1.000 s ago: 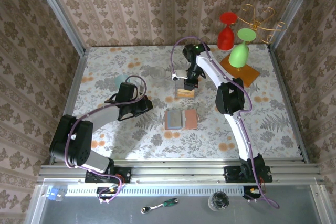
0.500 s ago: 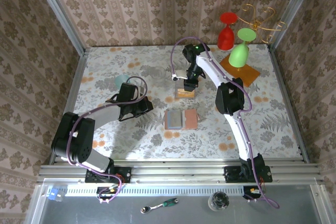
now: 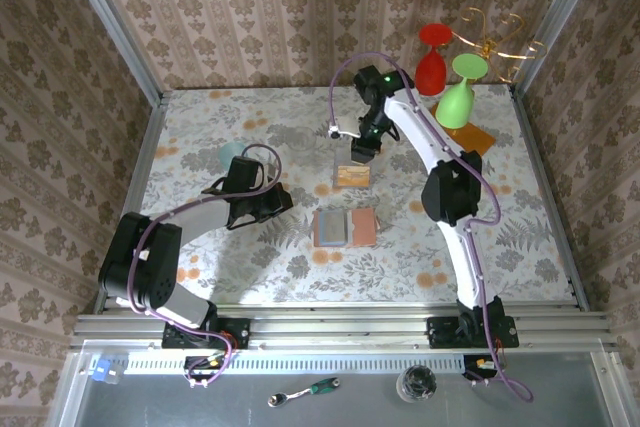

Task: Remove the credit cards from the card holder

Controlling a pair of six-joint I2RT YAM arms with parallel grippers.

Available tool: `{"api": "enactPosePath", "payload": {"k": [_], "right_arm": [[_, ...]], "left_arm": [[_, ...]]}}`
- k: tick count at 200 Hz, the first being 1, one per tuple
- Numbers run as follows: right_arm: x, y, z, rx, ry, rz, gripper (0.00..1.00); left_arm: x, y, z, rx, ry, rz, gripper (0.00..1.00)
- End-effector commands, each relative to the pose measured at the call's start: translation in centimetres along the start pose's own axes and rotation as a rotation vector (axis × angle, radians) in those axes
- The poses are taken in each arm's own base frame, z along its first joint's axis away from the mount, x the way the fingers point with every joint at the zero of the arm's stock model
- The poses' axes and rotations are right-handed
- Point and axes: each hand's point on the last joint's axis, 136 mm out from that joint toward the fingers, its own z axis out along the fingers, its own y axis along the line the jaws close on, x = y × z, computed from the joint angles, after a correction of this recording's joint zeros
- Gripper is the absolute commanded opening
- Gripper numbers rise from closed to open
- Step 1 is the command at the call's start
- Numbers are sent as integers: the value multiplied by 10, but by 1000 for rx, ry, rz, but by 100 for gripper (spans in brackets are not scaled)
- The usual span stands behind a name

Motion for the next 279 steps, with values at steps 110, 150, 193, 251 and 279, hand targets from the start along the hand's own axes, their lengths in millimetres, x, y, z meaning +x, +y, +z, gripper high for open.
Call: {"api": "enactPosePath", "payload": {"k": [110, 150, 193, 251, 279], "right_arm": [[3, 35, -9, 215, -408, 707, 34], [17, 55, 9, 130, -470, 1035, 34], [11, 88, 37, -48, -477, 1284, 33], [1, 124, 66, -97, -426, 1327, 33], [5, 135, 79, -115, -352, 1345, 33]], "left_arm": [[25, -54, -7, 67, -12, 116, 2], [34, -54, 2, 64, 0, 111, 2], [41, -55, 13, 72, 20, 103, 2], [53, -47, 22, 42, 37, 78, 3], [60, -42, 25, 30, 47, 71, 2]]}}
